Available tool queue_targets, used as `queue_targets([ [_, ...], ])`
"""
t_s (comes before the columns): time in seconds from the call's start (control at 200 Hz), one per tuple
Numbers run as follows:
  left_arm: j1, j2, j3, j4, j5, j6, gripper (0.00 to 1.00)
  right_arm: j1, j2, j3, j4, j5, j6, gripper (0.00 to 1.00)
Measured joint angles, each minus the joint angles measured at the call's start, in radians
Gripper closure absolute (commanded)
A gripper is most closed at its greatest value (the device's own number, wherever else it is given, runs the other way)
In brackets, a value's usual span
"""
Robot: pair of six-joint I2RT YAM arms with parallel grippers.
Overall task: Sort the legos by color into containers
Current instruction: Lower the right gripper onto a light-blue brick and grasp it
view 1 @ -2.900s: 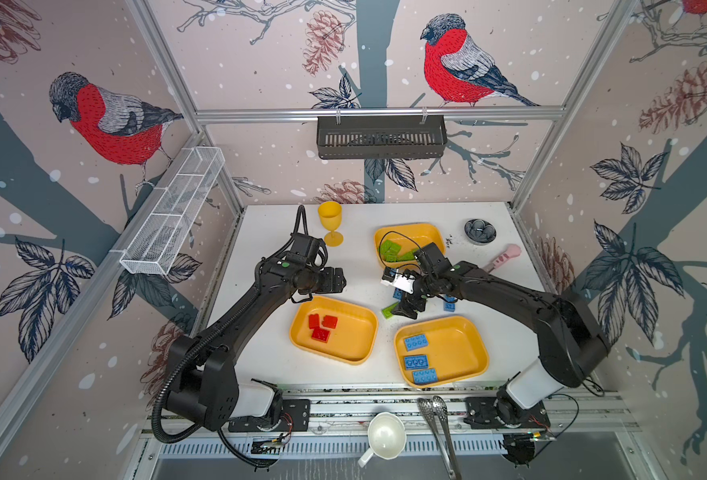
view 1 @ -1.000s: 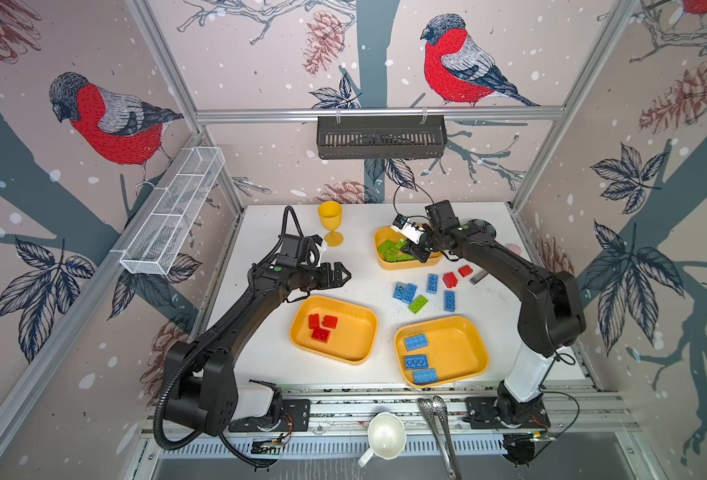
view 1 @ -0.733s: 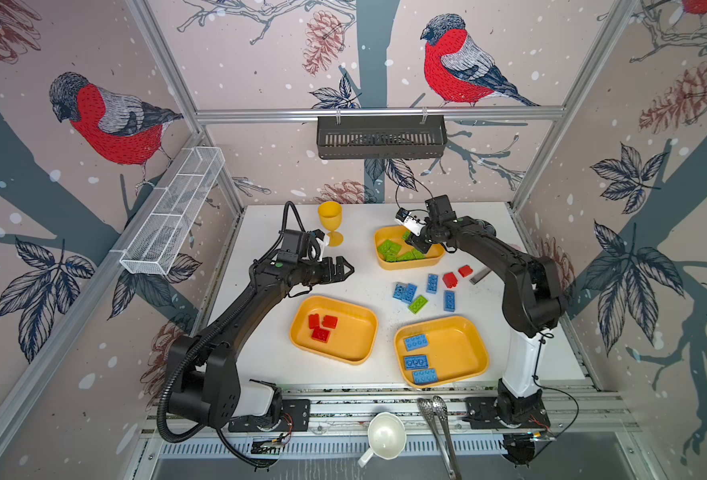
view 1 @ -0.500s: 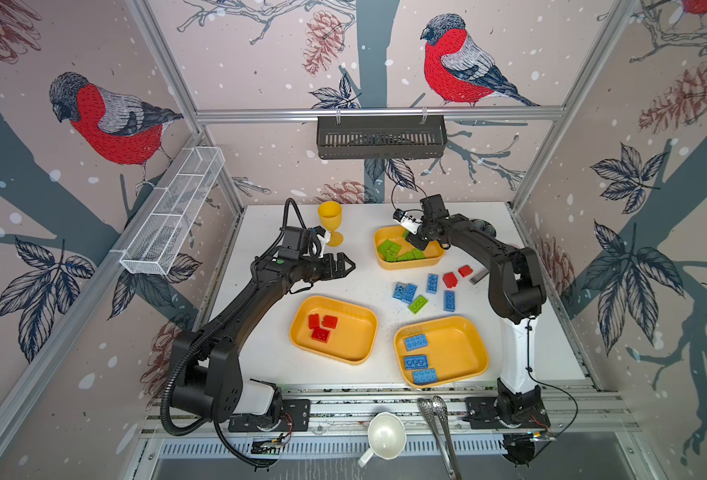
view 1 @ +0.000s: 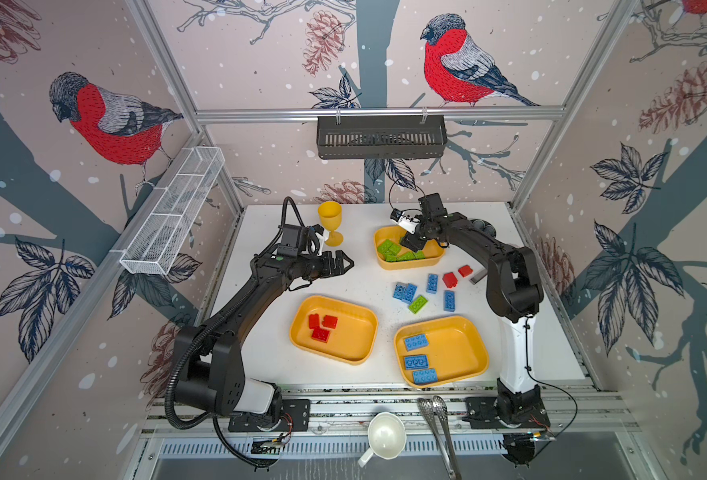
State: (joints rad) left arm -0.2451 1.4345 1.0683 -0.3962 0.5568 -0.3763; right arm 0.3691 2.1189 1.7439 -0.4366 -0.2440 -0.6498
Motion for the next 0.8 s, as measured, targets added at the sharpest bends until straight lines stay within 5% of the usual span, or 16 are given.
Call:
queue_targets([
  [0.35,0.011,0.032,0.002,0.000,0.025,0.011,0.03,0.079,-0.272,-0.291,0.014,-0.058,0.499,0.17],
  [0.8,0.040,0.085,0.039,-0.013,0.050,0.043,0.03,0.274,-0.348,-0.465,-0.093,0.238,1.126,0.21],
])
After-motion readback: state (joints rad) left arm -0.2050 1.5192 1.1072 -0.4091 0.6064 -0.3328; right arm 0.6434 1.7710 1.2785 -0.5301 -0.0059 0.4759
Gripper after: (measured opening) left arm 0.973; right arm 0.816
